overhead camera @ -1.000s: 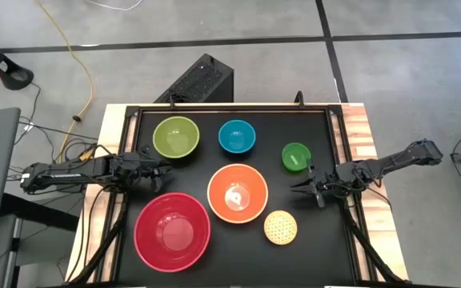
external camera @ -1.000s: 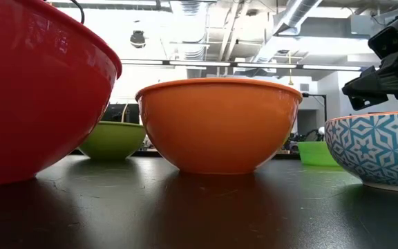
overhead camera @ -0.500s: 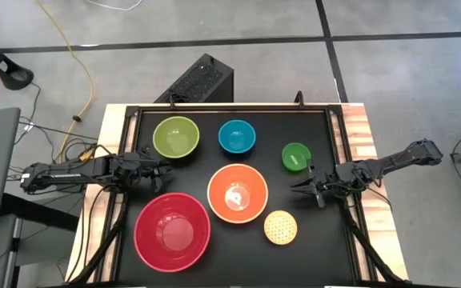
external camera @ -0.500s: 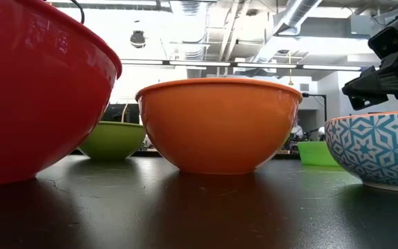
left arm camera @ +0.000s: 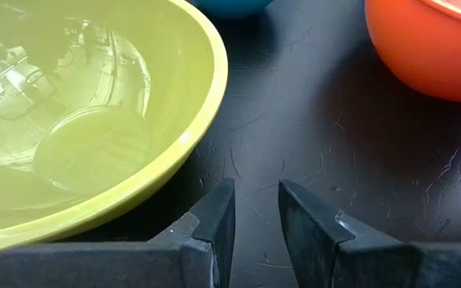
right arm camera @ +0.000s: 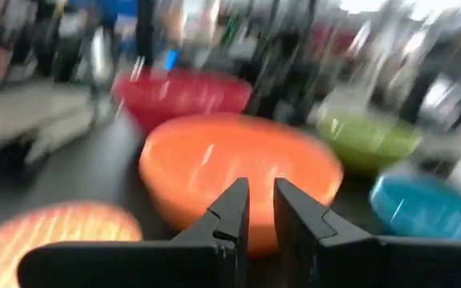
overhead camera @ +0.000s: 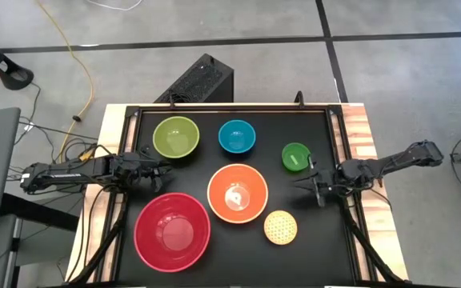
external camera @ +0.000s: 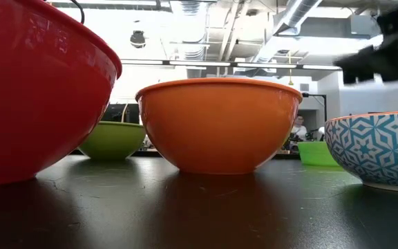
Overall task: Nest bowls inside each other
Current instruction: Stack the orange bowl on top of the red bowl
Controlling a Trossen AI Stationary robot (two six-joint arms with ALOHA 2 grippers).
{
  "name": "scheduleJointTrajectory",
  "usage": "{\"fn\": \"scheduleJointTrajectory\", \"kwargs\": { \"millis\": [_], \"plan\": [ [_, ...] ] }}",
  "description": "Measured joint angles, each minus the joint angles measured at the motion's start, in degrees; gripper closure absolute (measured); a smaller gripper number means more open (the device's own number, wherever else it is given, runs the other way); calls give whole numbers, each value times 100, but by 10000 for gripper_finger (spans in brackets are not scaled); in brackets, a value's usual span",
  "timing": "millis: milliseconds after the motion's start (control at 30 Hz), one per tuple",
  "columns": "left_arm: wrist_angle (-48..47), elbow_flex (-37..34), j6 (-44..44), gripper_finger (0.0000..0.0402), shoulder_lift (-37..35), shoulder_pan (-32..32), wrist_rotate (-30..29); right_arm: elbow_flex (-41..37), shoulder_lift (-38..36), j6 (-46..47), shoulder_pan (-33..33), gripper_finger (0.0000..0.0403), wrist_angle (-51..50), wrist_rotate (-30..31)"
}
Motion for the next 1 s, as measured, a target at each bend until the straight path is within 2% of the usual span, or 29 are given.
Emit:
{"fn": "scheduleJointTrajectory", "kwargs": {
  "millis": [200, 267, 367, 600, 733, 900, 1000],
  "plan": [
    [2, 0, 0, 315, 0, 0, 0, 15, 243, -134, -319, 328, 2305, 920],
    [2, 0, 0, 315, 0, 2, -2, 220, 441, 103, -513, 328, 2291, 1135],
    [2, 0, 0, 315, 0, 2, -2, 638, 960, 552, -771, 328, 1769, 1085],
    [2, 2, 0, 315, -2, 2, -2, 1930, 2973, 908, -1154, 318, 1133, 1073],
    [2, 2, -2, 315, -2, 2, 0, 3091, 4157, 915, -1253, 294, 133, 989],
    [2, 2, -1, 315, -2, 2, 2, 4995, 5379, 1334, -1361, 246, -2488, 934],
    [2, 2, 0, 315, -2, 0, 0, 5999, 6094, 1662, -1425, 217, -3767, 541]
  ]
}}
